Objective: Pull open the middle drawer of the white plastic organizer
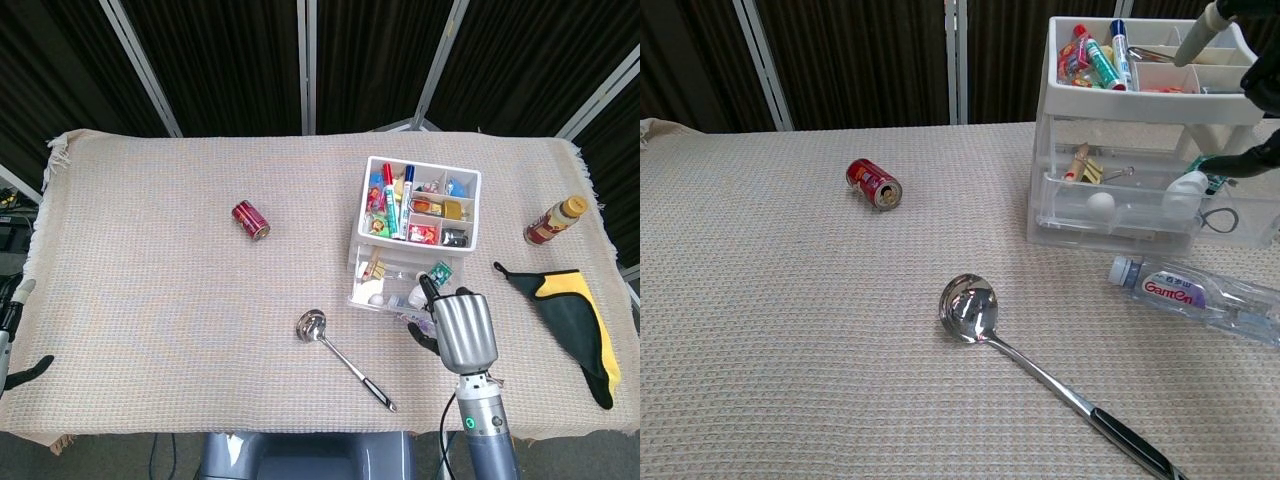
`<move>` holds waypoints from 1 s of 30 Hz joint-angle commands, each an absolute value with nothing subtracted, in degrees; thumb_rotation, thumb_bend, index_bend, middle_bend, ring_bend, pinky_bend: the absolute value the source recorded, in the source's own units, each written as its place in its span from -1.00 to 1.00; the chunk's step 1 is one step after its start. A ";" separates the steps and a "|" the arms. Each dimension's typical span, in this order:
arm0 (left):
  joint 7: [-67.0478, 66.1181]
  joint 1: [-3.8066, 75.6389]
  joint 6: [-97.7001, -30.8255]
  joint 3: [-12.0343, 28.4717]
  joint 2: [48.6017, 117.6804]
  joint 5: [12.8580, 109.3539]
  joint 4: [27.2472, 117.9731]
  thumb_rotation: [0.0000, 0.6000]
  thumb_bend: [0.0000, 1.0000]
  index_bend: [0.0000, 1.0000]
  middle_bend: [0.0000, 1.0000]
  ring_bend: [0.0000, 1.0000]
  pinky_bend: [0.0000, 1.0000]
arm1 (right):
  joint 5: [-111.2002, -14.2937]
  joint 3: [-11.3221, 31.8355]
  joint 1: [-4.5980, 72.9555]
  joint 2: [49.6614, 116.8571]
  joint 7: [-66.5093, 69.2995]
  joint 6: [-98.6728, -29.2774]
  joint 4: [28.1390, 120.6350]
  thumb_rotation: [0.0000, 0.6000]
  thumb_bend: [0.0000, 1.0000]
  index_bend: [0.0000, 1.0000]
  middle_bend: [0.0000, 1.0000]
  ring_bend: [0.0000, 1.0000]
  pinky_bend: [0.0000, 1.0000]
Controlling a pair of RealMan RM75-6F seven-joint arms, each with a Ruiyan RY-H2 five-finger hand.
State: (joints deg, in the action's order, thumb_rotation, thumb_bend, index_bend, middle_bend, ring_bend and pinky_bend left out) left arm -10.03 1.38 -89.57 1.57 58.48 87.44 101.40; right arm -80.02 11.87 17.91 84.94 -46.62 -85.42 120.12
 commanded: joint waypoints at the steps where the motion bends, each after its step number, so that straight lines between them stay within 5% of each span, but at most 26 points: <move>1: -9.92 1.39 -89.56 1.63 58.48 87.39 101.30 1.00 -0.90 -1.00 -1.00 -1.00 -1.00 | -69.39 17.51 21.66 83.45 -51.03 -81.08 122.01 1.00 -0.91 -0.26 0.88 0.92 0.42; 10: -9.80 1.63 -88.90 1.59 58.45 87.21 101.27 1.00 -0.90 -1.00 -1.00 -1.00 -1.00 | -56.01 22.09 27.70 79.83 -58.12 -77.54 119.43 1.00 -0.91 -0.14 0.95 0.97 0.42; 30: -10.47 1.99 -87.92 1.53 58.61 86.71 101.43 1.00 -0.90 -1.00 -1.00 -1.00 -1.00 | -47.93 18.86 33.58 74.86 -60.04 -76.14 118.56 1.00 -0.91 -0.02 0.97 0.97 0.42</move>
State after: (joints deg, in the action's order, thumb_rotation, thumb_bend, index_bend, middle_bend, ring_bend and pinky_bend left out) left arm -10.47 1.99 -87.92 1.53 58.61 86.71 101.42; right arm -48.29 19.09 33.25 75.16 -59.78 -75.77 118.12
